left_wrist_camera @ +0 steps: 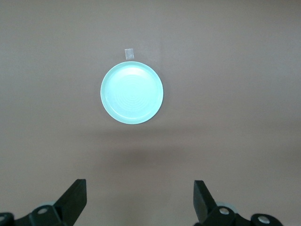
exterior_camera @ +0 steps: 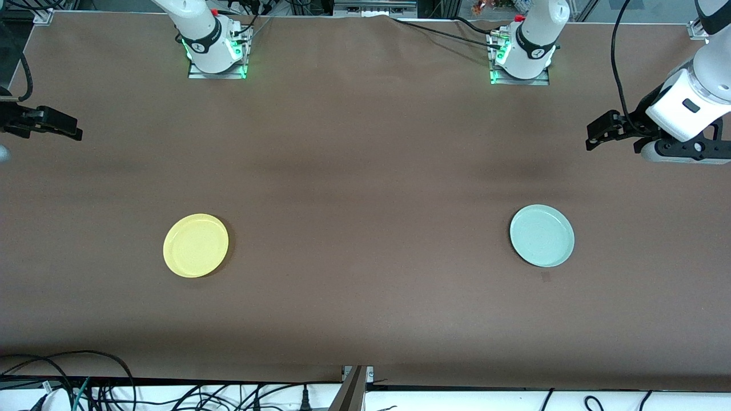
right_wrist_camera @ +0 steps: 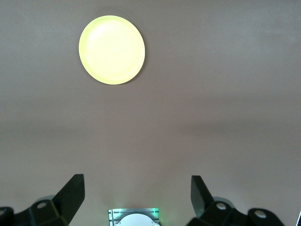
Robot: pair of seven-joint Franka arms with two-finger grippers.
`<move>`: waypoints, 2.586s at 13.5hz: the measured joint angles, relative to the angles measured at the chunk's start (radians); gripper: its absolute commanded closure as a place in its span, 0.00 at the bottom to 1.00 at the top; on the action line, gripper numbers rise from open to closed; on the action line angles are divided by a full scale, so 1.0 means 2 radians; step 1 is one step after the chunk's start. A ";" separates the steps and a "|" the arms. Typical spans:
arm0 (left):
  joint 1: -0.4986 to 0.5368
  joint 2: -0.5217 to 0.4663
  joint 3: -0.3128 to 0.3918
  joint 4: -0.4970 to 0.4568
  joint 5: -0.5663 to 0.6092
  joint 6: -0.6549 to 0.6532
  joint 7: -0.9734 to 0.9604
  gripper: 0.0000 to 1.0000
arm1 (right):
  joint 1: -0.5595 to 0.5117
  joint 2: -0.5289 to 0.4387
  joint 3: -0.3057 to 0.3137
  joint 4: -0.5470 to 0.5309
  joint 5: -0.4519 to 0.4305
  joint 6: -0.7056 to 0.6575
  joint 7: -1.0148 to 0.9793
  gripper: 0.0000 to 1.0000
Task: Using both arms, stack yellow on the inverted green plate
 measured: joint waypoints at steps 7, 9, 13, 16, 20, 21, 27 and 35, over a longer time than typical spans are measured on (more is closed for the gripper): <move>0.000 0.000 -0.007 0.016 0.000 -0.001 0.000 0.00 | 0.000 0.001 0.000 0.002 0.000 0.000 0.000 0.00; 0.000 0.001 -0.008 0.016 0.000 -0.002 -0.001 0.00 | 0.000 0.001 0.000 0.002 0.000 0.000 0.000 0.00; 0.001 0.005 -0.007 0.016 0.001 -0.003 -0.001 0.00 | 0.003 0.002 0.001 0.002 0.000 0.000 0.000 0.00; 0.002 0.010 -0.006 0.016 0.009 -0.003 -0.001 0.00 | 0.004 0.002 0.001 0.002 0.000 0.000 0.000 0.00; 0.002 0.014 -0.006 0.017 0.014 -0.003 -0.001 0.00 | 0.004 0.002 0.000 0.002 0.000 0.000 0.000 0.00; 0.002 0.015 -0.006 0.017 0.014 -0.003 -0.001 0.00 | 0.004 0.002 0.000 0.003 0.000 0.000 0.000 0.00; 0.002 0.015 -0.006 0.017 0.014 -0.015 -0.001 0.00 | 0.004 0.002 0.000 0.003 0.000 0.000 0.000 0.00; 0.002 0.016 -0.006 0.017 0.014 -0.026 -0.001 0.00 | 0.004 0.002 0.000 0.003 0.000 0.000 0.000 0.00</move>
